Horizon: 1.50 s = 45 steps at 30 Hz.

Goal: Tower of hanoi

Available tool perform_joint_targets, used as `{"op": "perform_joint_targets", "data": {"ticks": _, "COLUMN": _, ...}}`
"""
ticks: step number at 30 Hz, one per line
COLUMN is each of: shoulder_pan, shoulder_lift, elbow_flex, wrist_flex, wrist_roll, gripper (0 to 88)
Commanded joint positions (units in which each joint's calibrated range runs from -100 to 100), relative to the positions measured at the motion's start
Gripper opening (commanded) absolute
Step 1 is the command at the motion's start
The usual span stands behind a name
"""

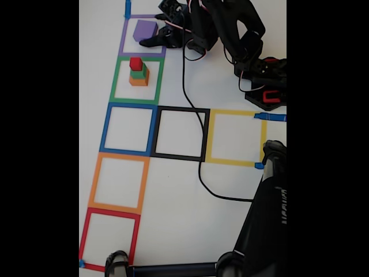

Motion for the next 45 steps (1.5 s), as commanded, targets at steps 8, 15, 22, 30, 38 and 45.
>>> {"op": "perform_joint_targets", "data": {"ticks": 8, "shoulder_pan": -2.52, "shoulder_lift": 0.38, "elbow_flex": 0.22, "wrist_flex": -2.28, "wrist_roll": 0.36, "gripper": 22.3}}
{"op": "perform_joint_targets", "data": {"ticks": 15, "shoulder_pan": -2.9, "shoulder_lift": 0.86, "elbow_flex": -0.42, "wrist_flex": -2.52, "wrist_roll": 0.36, "gripper": 17.5}}
{"op": "perform_joint_targets", "data": {"ticks": 22, "shoulder_pan": -4.15, "shoulder_lift": -1.56, "elbow_flex": 0.22, "wrist_flex": -1.23, "wrist_roll": 0.36, "gripper": 14.9}}
{"op": "perform_joint_targets", "data": {"ticks": 30, "shoulder_pan": -4.91, "shoulder_lift": -23.2, "elbow_flex": 3.22, "wrist_flex": 20.15, "wrist_roll": 0.36, "gripper": 14.4}}
{"op": "perform_joint_targets", "data": {"ticks": 38, "shoulder_pan": -5.87, "shoulder_lift": -52.91, "elbow_flex": -3.69, "wrist_flex": 59.75, "wrist_roll": 0.36, "gripper": 13.4}}
{"op": "perform_joint_targets", "data": {"ticks": 45, "shoulder_pan": -7.79, "shoulder_lift": -64.94, "elbow_flex": -22.51, "wrist_flex": 92.22, "wrist_roll": 0.36, "gripper": 13.2}}
